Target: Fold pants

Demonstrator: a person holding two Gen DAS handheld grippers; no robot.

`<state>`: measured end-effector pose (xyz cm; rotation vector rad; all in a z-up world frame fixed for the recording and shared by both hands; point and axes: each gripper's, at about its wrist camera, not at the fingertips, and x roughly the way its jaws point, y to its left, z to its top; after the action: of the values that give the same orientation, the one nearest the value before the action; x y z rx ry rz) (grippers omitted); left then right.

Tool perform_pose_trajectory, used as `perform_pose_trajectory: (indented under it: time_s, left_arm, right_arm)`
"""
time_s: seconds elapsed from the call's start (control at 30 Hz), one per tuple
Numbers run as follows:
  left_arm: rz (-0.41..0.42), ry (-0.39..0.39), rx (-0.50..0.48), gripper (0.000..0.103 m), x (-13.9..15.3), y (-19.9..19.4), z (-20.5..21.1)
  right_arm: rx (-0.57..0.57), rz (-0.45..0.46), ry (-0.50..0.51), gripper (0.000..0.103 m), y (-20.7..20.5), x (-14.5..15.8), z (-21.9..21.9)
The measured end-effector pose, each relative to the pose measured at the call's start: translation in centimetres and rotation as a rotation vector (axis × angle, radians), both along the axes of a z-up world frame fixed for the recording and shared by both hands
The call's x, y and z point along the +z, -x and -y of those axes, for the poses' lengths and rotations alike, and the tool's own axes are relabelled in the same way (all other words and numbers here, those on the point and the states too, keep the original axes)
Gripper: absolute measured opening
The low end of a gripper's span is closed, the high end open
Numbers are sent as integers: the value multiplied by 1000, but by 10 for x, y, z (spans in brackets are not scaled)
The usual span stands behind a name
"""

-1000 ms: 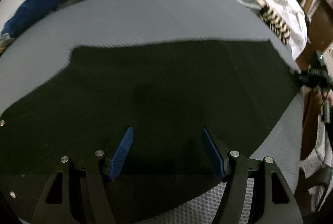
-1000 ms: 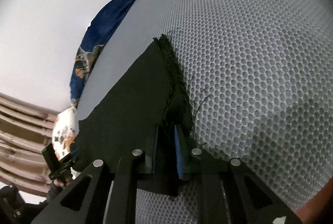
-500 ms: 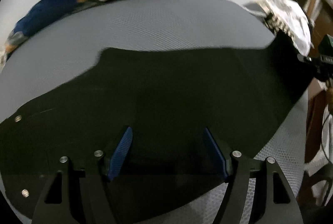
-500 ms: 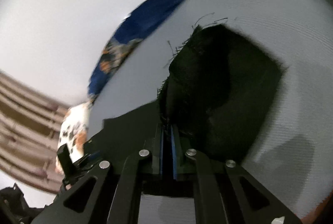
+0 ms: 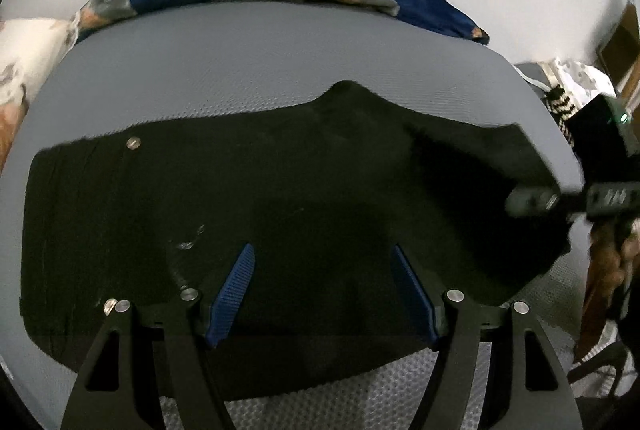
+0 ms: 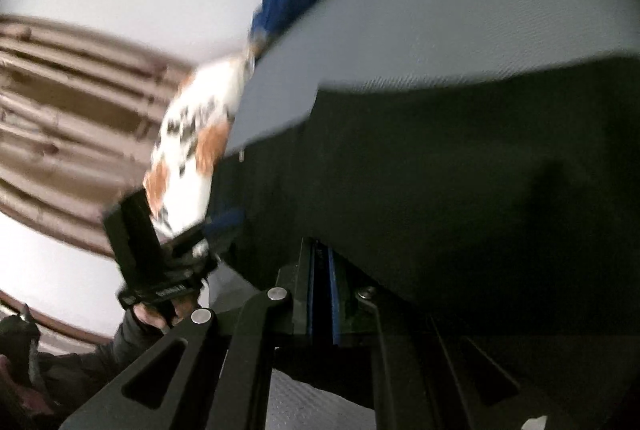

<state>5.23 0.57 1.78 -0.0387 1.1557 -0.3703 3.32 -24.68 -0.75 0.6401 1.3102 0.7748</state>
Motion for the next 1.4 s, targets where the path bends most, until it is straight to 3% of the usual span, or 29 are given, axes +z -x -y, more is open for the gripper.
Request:
perform_pose_trajectory:
  time_s: [0.13,0.27,0.37,0.43,0.53,0.63,0.77,0.93,1.07,1.17,1.3,1.4]
  left_arm:
    - [0,34,26,71,3,3,-9]
    - [-4,92,42,71,6,0,-16]
    - [-23,143,43,71,8,-2,-17]
    - [-36,168,48,71,9,-1,-19]
    - [-72,230,56,71,9,-3,-19]
    - [-134,326,51,71,8,-7,-14]
    - [-257,430,33,70,-2,-14,4]
    - [-276,404,-1,70,-8,-20,25]
    - [-258,400,29,70,-4,-26,23]
    - [-262,393,31,70,-3,-26,20]
    - [-262,381,51,70,-2,-26,15]
    - [-293,389,66,70,-7,-25,12]
  right_arm:
    - [101,-7,80,7,6,-19,-49]
    - [122,-16,102,11,2,-22,-60]
    - [137,-20,108,25,5,-13,-62]
    - [139,25,102,33,10,8,-63]
    - [110,71,86,41,13,33,-46]
    - [32,130,140,54,16,52,-19]
    - [-91,122,198,54,17,48,20]
    - [-139,32,148,54,25,24,37]
    - [-88,-44,77,54,32,2,22]
    - [-7,-25,114,55,37,-5,0]
    - [111,-40,56,55,43,-9,-32]
    - [184,14,72,55,50,-1,-53]
